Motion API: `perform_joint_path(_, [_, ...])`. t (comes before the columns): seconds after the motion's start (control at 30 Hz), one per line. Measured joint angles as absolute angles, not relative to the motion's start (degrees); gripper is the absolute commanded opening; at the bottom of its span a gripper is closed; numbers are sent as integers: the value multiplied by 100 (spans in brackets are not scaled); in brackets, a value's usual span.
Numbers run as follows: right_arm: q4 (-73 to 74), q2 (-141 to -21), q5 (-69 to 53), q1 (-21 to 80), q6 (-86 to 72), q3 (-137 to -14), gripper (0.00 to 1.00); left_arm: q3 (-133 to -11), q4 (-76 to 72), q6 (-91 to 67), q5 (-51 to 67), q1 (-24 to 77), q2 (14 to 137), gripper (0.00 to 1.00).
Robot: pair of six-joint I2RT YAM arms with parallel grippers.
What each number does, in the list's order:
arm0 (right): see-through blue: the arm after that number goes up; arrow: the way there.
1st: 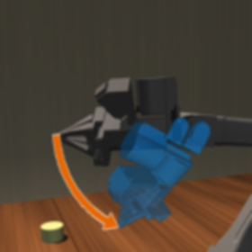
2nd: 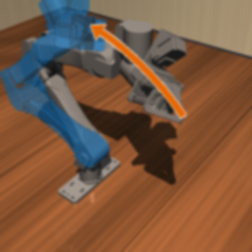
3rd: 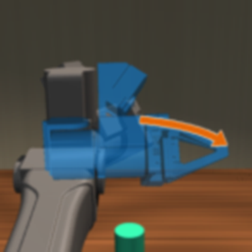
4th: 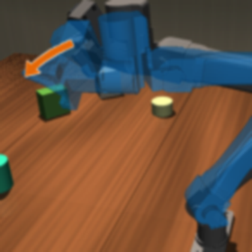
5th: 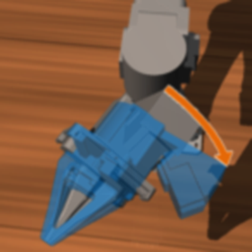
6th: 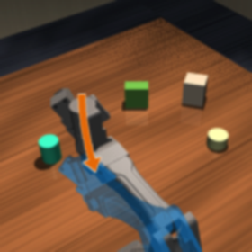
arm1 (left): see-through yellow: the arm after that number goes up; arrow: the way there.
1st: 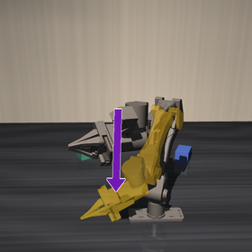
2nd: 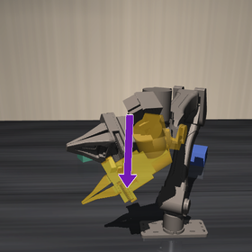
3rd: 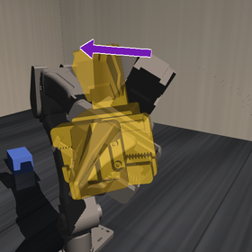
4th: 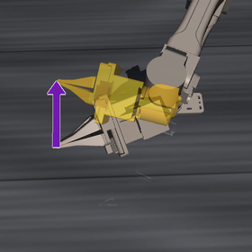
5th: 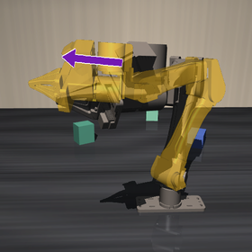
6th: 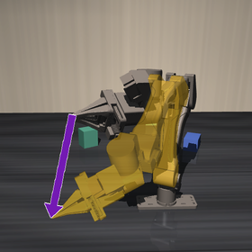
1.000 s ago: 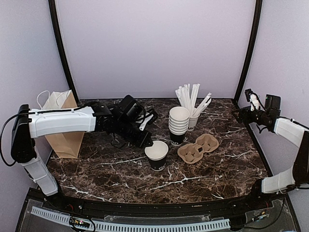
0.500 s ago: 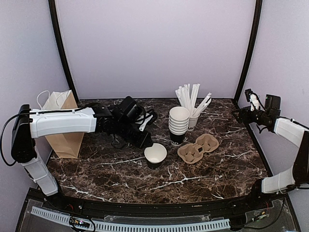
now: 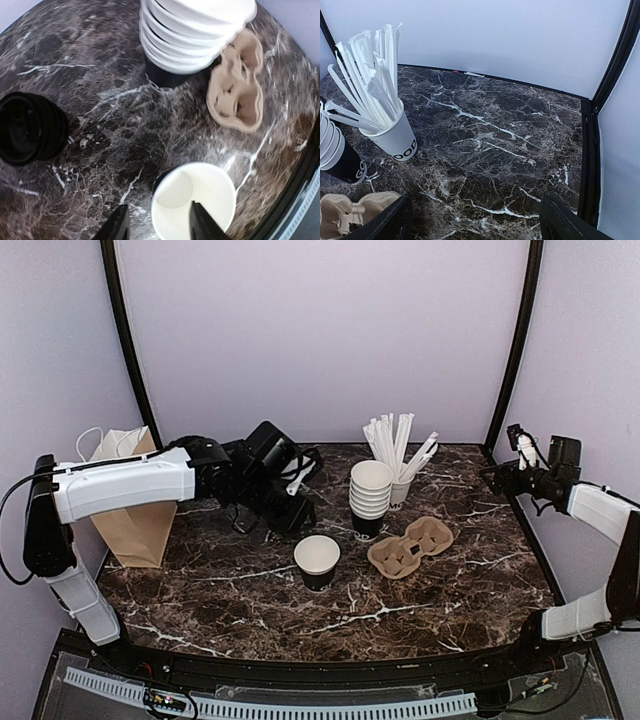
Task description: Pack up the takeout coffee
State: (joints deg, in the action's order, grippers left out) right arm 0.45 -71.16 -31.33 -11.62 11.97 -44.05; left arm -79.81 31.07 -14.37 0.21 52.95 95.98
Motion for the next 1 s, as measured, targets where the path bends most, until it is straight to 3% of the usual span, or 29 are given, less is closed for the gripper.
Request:
perform_joint_path(0.17, [47, -7116, -3135, -1160, 1197, -4405, 89, -8914, 3533, -1271, -626, 5127, 9598, 66])
perform_joint_path(0.33, [47, -7116, -3138, -1149, 1197, -4405, 89, -9625, 3815, -1181, -753, 4539, 9695, 68])
perform_joint_path(0.43, [47, -7116, -3146, -1146, 1197, -4405, 89, -9981, 3940, -1098, -760, 4193, 9953, 67])
perform_joint_path(0.67, [47, -7116, -3155, -1140, 1199, -4405, 88, -10512, 4351, -766, -932, 4040, 10868, 50])
perform_joint_path(1.0, [47, -7116, -3157, -1135, 1214, -4405, 89, -10766, 5210, -226, -1015, 4066, 11782, 51])
